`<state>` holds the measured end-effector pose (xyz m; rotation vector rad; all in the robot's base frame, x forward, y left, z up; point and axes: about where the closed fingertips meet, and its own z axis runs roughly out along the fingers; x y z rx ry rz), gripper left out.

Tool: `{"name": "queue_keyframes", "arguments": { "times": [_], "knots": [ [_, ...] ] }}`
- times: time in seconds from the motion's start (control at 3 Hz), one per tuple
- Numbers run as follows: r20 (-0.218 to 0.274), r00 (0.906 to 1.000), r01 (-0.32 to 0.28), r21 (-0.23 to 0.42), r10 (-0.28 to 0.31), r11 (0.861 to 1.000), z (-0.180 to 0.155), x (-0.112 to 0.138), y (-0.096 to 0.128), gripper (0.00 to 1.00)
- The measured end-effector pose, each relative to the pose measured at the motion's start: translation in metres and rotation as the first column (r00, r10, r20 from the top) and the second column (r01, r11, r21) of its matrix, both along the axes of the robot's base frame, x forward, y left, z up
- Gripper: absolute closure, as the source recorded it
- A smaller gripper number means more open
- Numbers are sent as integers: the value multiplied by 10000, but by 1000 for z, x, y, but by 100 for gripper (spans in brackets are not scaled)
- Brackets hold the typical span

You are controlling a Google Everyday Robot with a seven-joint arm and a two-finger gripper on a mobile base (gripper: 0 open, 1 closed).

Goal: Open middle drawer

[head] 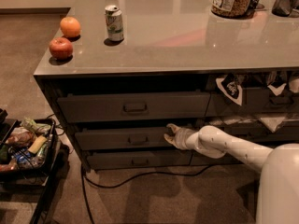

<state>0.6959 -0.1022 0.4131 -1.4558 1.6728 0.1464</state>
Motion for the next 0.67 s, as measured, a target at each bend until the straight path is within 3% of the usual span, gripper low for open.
{"name": "queue_keyframes", "arguments": {
  "times": [0.67],
  "knots": [
    [-4,10000,-2,1,2,10000,4,4,-1,100]
  ]
}}
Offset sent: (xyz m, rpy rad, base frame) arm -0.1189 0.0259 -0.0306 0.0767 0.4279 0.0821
